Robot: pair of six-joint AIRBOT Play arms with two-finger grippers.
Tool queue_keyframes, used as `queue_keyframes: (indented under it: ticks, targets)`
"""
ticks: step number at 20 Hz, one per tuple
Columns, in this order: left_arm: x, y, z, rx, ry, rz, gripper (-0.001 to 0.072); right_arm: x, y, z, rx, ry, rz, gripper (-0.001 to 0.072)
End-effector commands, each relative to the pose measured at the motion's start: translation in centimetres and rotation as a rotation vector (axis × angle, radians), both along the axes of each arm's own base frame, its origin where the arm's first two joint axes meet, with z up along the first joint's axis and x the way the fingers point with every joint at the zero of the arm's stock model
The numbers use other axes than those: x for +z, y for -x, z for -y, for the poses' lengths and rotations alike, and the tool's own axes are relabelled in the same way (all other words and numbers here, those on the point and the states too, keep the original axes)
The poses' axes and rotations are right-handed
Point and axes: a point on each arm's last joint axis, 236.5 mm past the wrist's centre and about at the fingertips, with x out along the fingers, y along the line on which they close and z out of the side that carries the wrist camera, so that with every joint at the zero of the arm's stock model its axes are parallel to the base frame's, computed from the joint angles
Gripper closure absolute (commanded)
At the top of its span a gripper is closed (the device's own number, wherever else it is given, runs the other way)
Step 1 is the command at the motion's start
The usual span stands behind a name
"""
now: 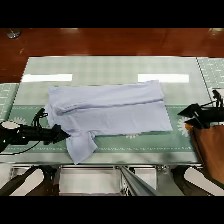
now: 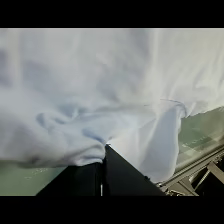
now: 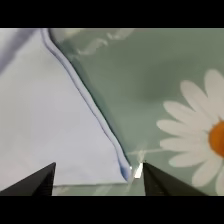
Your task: Fold the shirts.
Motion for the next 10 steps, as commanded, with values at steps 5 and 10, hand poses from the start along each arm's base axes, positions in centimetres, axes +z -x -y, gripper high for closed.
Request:
queue_keyframes:
  ticks: [5, 10]
  targets:
    - [0.5, -0.8, 0.4, 0.009, 0.023, 0.040, 0.0681, -4.1, 1.1, -3.4, 0.105, 0.040, -0.078, 0.0094]
    - [0.4, -0.9, 0.3, 0.011, 0.021, 0.041, 0.0681, -4.5, -1.3, -6.1, 0.156, -0.016, -0.089, 0.0094]
